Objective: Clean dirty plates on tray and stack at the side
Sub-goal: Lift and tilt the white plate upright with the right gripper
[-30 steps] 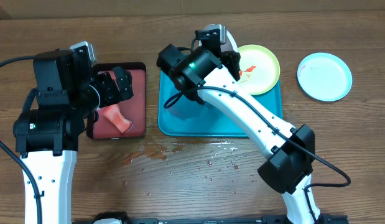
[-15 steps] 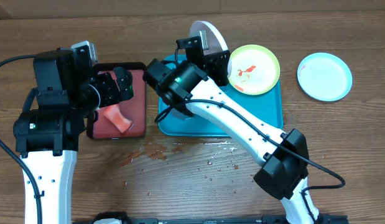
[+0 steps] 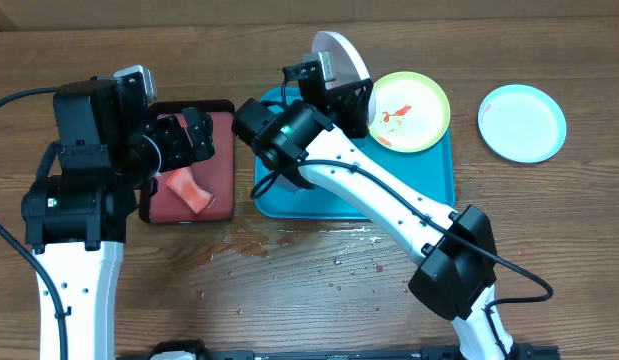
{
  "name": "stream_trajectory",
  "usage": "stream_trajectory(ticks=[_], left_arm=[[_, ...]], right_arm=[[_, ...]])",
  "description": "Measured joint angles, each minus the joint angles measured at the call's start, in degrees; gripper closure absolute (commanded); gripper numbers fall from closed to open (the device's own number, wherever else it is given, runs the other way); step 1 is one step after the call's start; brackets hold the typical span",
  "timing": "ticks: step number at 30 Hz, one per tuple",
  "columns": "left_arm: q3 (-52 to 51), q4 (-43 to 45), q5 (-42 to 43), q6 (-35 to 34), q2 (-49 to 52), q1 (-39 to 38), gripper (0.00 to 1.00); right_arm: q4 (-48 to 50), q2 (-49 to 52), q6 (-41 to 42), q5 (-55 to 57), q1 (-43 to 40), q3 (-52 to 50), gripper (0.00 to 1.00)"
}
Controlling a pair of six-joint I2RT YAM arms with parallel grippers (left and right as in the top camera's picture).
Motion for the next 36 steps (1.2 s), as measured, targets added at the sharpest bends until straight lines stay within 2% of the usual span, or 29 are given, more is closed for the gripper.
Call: stream_trajectory(ticks=[6, 10, 27, 32, 36], left_arm=[[0.00, 0.04, 0.00, -0.02, 0.00, 0.00, 0.00], [0.00, -0.11, 0.00, -0.02, 0.00, 0.00, 0.00], [0.00, -0.42, 0.00, 0.46, 0.00, 0.00, 0.00], [0.00, -0.70, 0.00, 1.05, 0.00, 0.00, 0.00], [0.00, -0.85, 0.00, 1.05, 0.00, 0.00, 0.00]], right_arm=[[0.90, 0.00, 0.02, -1.36, -0.22, -0.02, 0.96], [2.03, 0.00, -1.73, -5.09, -0.68, -0.11, 0.96], [5.14, 0.00, -7.54, -8.74, -1.18, -1.36, 0.96], [6.93, 0.00, -7.69, -22.29, -4.68, -1.40, 0.96], [8.94, 0.02, -7.45, -38.60, -13.38, -1.40, 0.96]])
